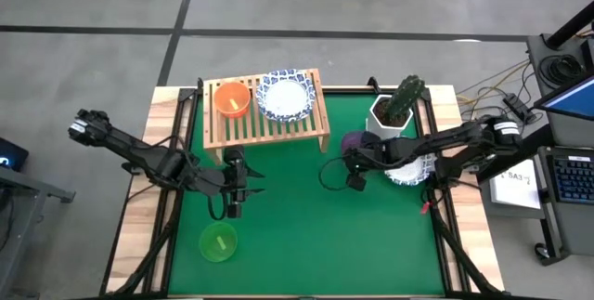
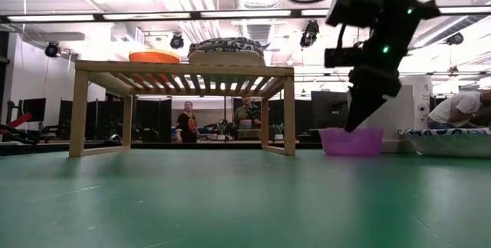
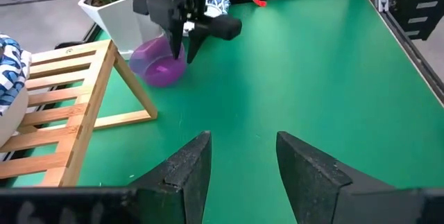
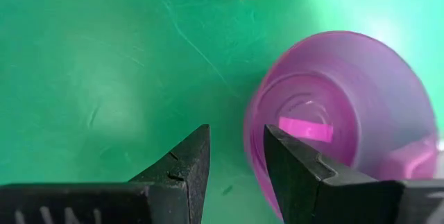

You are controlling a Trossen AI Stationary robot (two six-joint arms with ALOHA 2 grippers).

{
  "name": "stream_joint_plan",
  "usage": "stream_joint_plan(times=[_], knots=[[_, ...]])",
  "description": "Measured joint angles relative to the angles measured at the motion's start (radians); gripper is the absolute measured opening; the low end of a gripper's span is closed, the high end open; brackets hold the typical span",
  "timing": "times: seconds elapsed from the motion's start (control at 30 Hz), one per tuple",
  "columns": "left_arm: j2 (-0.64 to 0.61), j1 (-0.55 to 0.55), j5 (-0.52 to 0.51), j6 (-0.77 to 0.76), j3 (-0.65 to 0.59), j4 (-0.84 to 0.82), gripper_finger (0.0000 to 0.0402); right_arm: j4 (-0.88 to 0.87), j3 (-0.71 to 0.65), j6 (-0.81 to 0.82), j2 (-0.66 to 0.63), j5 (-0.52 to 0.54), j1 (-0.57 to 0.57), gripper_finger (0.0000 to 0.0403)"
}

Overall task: Place and stack bowls onto a shelf
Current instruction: Stack the purple bowl on top of the yellow bowl on the shelf

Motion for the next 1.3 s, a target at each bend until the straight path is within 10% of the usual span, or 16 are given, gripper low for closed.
stream_joint_plan(times=[0.83, 1.3], knots=[[0.02, 0.0, 0.0, -0.012, 0.0, 0.004, 0.0146, 0.059, 0.0, 0.005, 0.052, -0.12, 0.008, 0.0009], [0.092, 0.0, 0.002, 0.006, 0.0, 0.142, 0.018, 0.402, 0.0, -0.094, -0.077, -0.508, 0.14, 0.0009]])
